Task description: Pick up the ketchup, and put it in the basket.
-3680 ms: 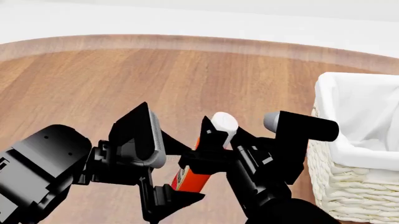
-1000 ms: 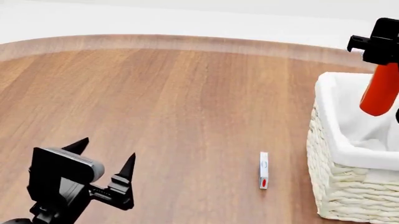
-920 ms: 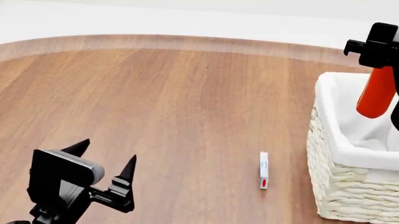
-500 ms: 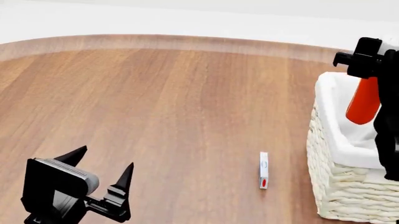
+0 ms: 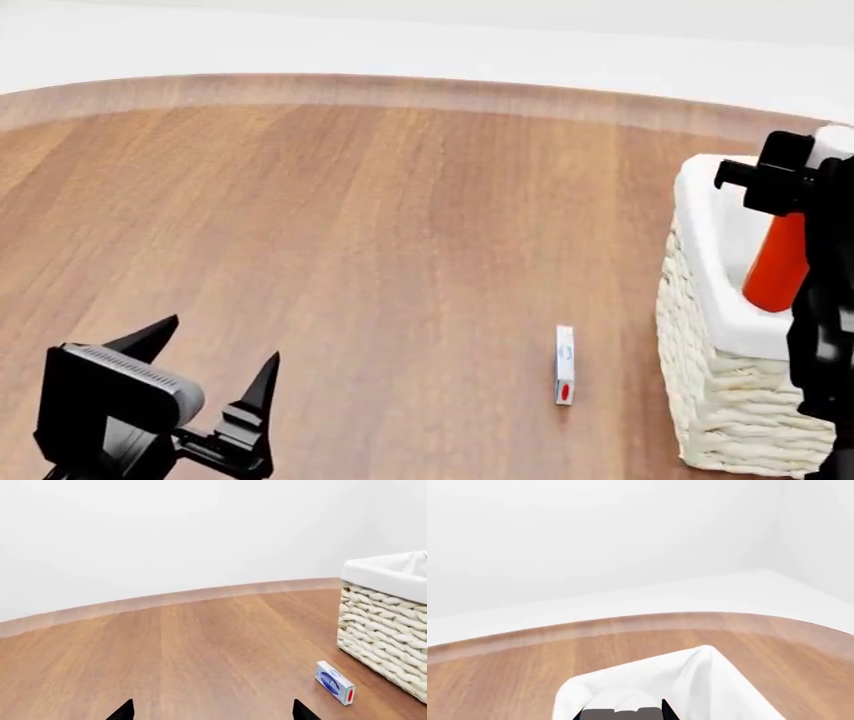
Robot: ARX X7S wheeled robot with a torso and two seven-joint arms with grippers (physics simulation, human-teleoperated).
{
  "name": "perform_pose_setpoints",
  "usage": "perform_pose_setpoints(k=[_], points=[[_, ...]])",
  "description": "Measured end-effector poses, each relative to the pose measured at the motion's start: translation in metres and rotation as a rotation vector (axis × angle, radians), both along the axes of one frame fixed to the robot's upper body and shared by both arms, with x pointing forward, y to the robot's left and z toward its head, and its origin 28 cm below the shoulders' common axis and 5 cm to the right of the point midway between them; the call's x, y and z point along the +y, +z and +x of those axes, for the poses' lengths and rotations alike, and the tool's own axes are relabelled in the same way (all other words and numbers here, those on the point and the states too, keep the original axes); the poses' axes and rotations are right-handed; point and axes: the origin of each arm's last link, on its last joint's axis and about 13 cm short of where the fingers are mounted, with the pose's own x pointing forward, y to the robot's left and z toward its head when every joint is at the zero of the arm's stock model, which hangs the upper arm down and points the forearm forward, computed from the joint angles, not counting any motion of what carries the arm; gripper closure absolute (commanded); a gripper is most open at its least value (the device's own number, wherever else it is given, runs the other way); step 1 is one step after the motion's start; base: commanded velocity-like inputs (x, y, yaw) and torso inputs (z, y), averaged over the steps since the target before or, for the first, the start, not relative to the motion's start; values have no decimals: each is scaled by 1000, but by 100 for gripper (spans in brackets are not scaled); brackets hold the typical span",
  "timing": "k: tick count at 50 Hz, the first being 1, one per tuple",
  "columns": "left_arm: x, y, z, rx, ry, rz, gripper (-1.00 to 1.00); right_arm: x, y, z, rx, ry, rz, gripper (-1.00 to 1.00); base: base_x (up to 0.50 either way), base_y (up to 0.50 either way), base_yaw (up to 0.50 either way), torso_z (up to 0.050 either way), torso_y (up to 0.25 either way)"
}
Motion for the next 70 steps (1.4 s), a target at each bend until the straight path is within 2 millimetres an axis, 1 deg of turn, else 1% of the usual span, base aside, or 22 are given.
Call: perform_pose_setpoints(k=[15, 39, 40, 49, 56, 64, 70], points=[[1, -2, -3, 1, 2, -1, -100, -3, -9, -3, 13, -21, 6, 100, 0, 0, 0, 0, 1], [3, -6, -5, 11, 8, -1, -100, -5, -14, -4, 12, -20, 7, 100, 0, 0, 0, 0, 0], [3, -7, -5, 12, 8, -1, -100, -5, -14, -5, 11, -18, 7, -100, 0, 0, 0, 0, 0], [3, -8, -6, 15, 10, -5, -100, -2, -22, -6, 37, 11, 17, -100, 0, 0, 0, 0, 0], [3, -8, -6, 16, 10, -10, -100, 0, -24, -5, 39, 40, 14, -100, 0, 0, 0, 0, 0], [2, -7, -7, 10, 11, -19, -100, 3, -23, -4, 21, 78, 6, -100, 0, 0, 0, 0, 0], [1, -4, -6, 0, 25, -32, -100, 6, -29, -5, -14, 99, 5, -100, 0, 0, 0, 0, 0]])
